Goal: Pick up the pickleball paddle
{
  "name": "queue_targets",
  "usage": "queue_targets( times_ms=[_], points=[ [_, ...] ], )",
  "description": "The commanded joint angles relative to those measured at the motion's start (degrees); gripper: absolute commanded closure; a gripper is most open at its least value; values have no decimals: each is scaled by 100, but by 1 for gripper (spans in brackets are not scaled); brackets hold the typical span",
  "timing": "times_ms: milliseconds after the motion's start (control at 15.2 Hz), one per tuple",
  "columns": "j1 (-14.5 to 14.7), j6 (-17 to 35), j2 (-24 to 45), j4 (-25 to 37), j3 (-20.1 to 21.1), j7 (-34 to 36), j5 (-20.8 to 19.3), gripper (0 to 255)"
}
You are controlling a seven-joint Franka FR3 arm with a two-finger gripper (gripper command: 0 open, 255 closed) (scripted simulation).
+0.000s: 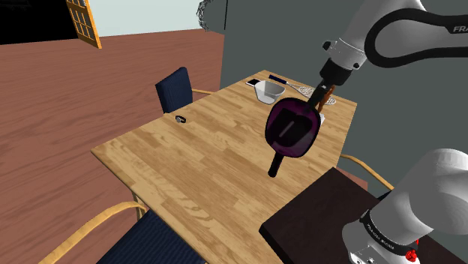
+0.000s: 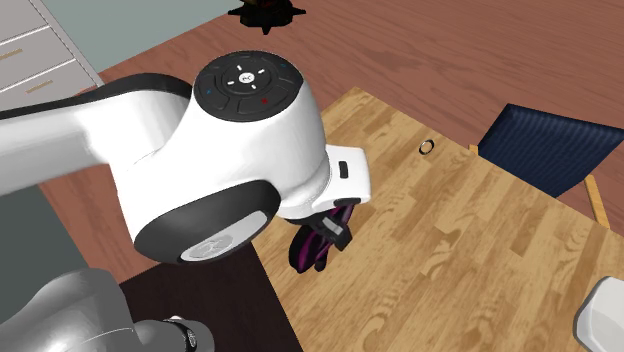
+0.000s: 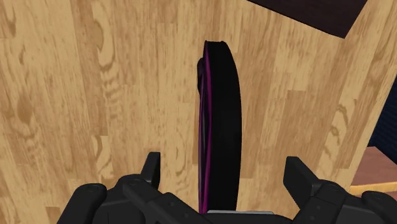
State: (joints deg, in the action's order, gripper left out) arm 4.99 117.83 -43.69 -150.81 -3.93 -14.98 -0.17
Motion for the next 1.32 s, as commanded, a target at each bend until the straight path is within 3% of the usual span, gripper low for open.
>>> queue_targets(
  times_ms=[0, 198, 264, 858, 1254],
  points=[
    [-1, 160, 3, -153, -4, -7, -3, 0],
    [-2, 292, 25, -262, -9, -12, -4, 0],
    [-3, 286, 25, -256, -11, -14, -5, 255],
    [-1, 292, 26, -262, -9, -11, -4, 255],
    [3, -198, -39, 164, 9, 6, 2, 255]
  ],
)
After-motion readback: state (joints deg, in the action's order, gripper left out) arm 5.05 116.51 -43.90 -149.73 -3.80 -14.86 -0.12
